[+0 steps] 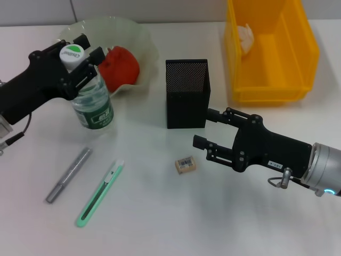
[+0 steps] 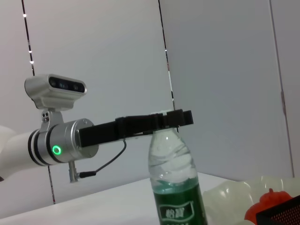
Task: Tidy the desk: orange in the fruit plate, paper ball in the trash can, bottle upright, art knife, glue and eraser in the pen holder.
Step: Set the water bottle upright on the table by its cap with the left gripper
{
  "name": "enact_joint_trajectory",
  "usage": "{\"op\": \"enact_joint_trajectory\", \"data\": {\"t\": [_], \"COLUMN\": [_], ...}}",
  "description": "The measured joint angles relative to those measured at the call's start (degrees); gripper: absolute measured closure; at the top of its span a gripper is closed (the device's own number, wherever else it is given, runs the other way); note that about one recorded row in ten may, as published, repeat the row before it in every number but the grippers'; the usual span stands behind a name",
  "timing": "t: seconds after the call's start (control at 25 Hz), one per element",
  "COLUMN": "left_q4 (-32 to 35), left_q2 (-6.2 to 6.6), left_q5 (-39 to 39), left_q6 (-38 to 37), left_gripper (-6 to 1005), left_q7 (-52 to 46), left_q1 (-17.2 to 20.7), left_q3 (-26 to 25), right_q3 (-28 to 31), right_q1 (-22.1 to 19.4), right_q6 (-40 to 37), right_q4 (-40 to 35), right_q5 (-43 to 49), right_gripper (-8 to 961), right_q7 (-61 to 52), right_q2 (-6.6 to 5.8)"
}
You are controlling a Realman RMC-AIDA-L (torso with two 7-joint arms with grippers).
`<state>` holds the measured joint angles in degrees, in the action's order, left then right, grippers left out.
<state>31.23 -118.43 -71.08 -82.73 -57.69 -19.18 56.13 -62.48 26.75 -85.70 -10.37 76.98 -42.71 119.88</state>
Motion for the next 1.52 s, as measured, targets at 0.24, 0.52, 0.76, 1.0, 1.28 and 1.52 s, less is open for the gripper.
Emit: {"op": "enact_joint_trajectory", "data": {"t": [0.24, 0.52, 0.76, 1.0, 1.28, 1.52], "left_q4": [-2.4, -2.4, -2.4, -2.4, -2.4, -2.4], "left_q2": [0.16, 0.07, 0.12, 0.14, 0.07, 0.04], "left_q5": [0.0, -0.1, -0.1, -0.2, -0.2, -0.2], "left_q6": [1.0, 1.5, 1.6, 2.7, 3.7, 3.7], "left_gripper": [565, 564, 565, 566, 567, 567], "left_q7": [0.3, 0.3, 0.3, 0.4, 0.4, 0.4], "left_q1": [-1.1, -1.1, -1.1, -1.2, -1.2, -1.2], "left_q3": [-0.1, -0.1, -0.1, 0.2, 0.5, 0.5], "right_q3": [0.0, 0.0, 0.0, 0.0, 0.0, 0.0], "right_q1": [0.0, 0.0, 0.1, 0.3, 0.5, 0.5], "right_q6": [0.1, 0.1, 0.1, 0.1, 0.1, 0.1], "right_q4": [0.1, 0.1, 0.1, 0.5, 0.7, 0.7], "right_q5": [0.0, 0.0, 0.0, 0.0, 0.0, 0.0], "right_gripper": [277, 276, 275, 275, 276, 276], "right_q7": [0.0, 0.0, 0.0, 0.0, 0.0, 0.0], "right_q2": [0.0, 0.0, 0.0, 0.0, 0.0, 0.0]}}
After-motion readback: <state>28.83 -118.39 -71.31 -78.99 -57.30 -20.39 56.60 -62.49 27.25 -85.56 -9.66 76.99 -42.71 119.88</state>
